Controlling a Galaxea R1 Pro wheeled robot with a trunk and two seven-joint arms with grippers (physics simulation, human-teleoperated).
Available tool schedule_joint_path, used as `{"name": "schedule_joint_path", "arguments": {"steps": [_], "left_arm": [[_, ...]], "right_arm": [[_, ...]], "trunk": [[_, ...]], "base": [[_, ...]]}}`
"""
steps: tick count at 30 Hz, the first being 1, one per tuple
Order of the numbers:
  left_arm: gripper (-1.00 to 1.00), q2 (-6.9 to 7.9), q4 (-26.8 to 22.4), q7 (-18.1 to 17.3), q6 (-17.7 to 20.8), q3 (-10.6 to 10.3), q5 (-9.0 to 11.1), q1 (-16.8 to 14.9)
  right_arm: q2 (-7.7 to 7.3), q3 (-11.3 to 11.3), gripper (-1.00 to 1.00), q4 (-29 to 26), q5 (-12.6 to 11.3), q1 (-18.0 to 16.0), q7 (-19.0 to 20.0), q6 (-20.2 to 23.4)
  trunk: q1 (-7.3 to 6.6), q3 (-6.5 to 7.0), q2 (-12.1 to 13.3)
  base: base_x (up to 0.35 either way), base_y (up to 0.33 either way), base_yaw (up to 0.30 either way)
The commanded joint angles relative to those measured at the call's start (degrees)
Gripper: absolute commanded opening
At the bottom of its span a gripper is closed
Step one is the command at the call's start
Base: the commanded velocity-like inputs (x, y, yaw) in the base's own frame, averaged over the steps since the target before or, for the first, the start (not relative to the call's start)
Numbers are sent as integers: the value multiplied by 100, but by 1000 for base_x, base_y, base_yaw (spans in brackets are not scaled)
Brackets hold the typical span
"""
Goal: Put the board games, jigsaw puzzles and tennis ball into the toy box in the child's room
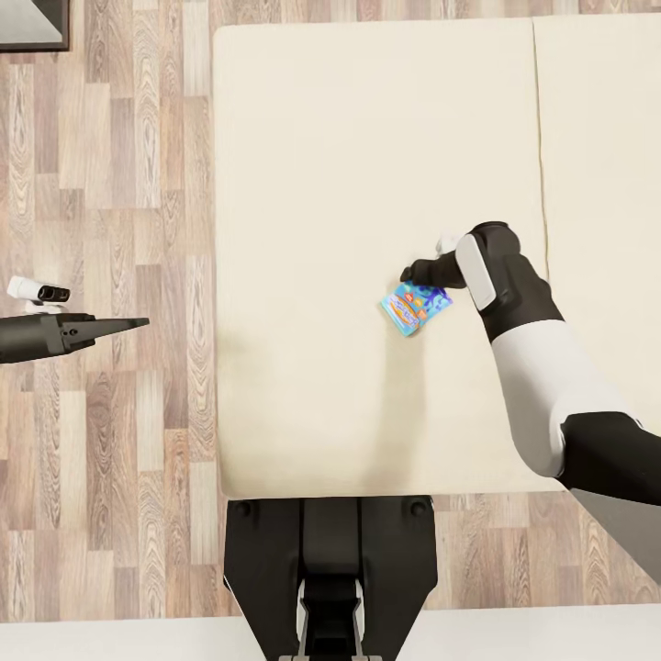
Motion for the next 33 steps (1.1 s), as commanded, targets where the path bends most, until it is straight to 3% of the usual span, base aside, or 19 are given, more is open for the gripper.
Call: {"name": "schedule_joint_path", "arguments": {"steps": [1,33], "left_arm": [[100,2,0,-23,61,-2,-4,-2],[100,3,-2,-23,61,-2,-2,-2]], "right_arm": [[1,11,100,43,-131,0,-68,18],[48,16,100,136,-134,-6,-71,18]], "trunk": [[5,-6,-6],[5,45,-6]], "base": [[0,0,0],[0,0,0]]}}
